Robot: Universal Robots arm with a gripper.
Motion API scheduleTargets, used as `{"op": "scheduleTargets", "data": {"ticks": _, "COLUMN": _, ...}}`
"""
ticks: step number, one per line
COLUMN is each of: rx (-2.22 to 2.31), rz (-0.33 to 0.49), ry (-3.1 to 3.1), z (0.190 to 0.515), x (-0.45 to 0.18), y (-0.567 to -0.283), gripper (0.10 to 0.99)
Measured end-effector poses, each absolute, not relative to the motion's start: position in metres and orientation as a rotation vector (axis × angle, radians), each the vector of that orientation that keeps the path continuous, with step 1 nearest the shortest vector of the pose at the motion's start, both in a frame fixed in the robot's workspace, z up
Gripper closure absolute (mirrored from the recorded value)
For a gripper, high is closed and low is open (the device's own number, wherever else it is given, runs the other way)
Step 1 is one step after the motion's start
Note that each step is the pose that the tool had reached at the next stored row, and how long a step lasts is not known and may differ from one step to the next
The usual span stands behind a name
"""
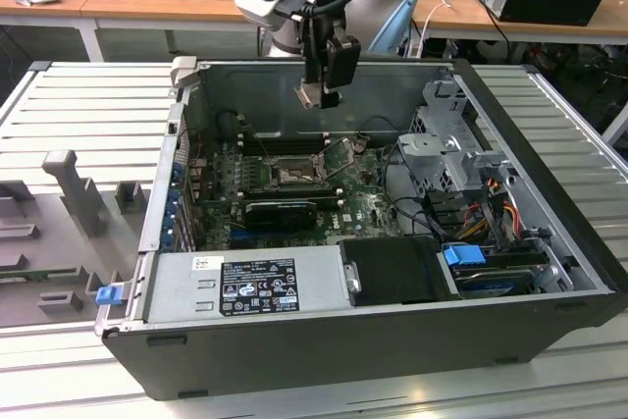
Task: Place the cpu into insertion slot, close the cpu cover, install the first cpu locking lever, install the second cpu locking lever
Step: 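Place the cpu into insertion slot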
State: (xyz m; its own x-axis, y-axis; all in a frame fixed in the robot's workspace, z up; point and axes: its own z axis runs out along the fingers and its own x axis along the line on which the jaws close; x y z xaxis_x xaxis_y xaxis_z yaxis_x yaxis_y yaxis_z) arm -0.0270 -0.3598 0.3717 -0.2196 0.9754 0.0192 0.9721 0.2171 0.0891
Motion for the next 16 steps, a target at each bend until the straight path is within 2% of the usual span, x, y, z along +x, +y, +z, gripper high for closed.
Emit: {"op": "scheduleTargets", "data": {"ticks": 16, "rx": 2.043, "rz": 0.120, "ry": 2.322, "z": 0.354, "x": -0.030, "y": -0.358, "gripper": 0.557}}
